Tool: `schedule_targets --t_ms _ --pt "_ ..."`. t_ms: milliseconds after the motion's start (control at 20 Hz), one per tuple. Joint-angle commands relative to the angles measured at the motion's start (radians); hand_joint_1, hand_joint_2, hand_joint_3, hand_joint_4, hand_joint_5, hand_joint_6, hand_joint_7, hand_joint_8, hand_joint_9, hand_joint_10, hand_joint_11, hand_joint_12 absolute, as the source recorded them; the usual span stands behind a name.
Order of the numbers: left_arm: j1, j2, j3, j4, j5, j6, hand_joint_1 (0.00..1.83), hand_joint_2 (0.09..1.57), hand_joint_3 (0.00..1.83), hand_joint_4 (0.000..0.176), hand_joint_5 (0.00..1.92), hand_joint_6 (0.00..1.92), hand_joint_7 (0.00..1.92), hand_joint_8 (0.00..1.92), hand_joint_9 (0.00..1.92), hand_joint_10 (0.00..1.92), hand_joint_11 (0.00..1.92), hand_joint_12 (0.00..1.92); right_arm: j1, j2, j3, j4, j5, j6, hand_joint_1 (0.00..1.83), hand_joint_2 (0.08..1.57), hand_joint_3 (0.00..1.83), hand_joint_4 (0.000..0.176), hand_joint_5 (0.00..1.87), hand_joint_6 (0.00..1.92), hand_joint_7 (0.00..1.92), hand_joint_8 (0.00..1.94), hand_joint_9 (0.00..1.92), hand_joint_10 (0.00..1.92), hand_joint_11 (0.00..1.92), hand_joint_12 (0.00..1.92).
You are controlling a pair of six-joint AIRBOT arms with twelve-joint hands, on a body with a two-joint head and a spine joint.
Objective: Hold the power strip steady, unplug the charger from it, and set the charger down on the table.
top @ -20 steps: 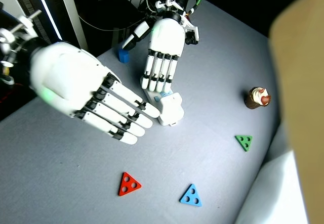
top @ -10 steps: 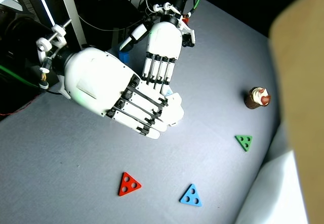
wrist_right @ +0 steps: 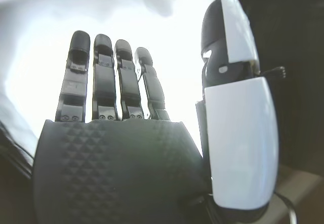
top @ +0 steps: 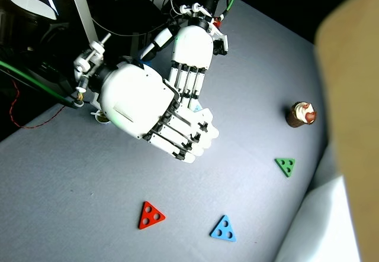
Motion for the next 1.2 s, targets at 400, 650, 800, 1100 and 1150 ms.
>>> schedule_targets --t_ms 400,650,800,1100,1150 --pt "-0.002 -0.005 0.002 -0.011 -0.051 -0.008 0.0 1.02 0.0 0.0 0.11 0.0 0.1 0.0 0.07 0.01 0.04 0.02 0.031 -0.098 0.095 -0.043 -0.019 0.007 1.03 1.03 0.0 0.0 0.24 0.0 0.28 0.01 0.28 0.01 0.06 0.57" --pt "-0.002 -0.003 0.002 -0.012 -0.054 -0.01 0.04 1.02 0.0 0.0 0.15 0.01 0.13 0.01 0.1 0.01 0.07 0.03 0.02 -0.137 0.148 -0.049 -0.02 0.007 1.01 1.03 0.0 0.0 0.23 0.0 0.27 0.0 0.28 0.0 0.04 0.57" --pt "-0.003 -0.002 0.002 -0.012 -0.054 -0.013 0.03 1.02 0.0 0.0 0.15 0.01 0.12 0.01 0.09 0.01 0.07 0.03 0.01 -0.145 0.151 -0.06 -0.02 0.007 1.01 1.03 0.0 0.0 0.24 0.0 0.28 0.0 0.28 0.0 0.03 0.58" --pt "-0.005 0.0 0.004 -0.012 -0.054 -0.016 0.02 1.02 0.0 0.0 0.1 0.0 0.09 0.0 0.07 0.0 0.04 0.01 -0.005 -0.148 0.149 -0.058 -0.025 0.007 1.01 1.02 0.0 0.0 0.29 0.01 0.31 0.01 0.29 0.01 0.05 0.63" --pt "-0.005 0.0 0.004 -0.012 -0.054 -0.016 0.01 1.02 0.0 0.0 0.1 0.0 0.08 0.0 0.06 0.0 0.03 0.01 -0.006 -0.148 0.151 -0.058 -0.025 0.007 1.03 1.03 0.0 0.0 0.3 0.01 0.32 0.01 0.3 0.01 0.04 0.63"
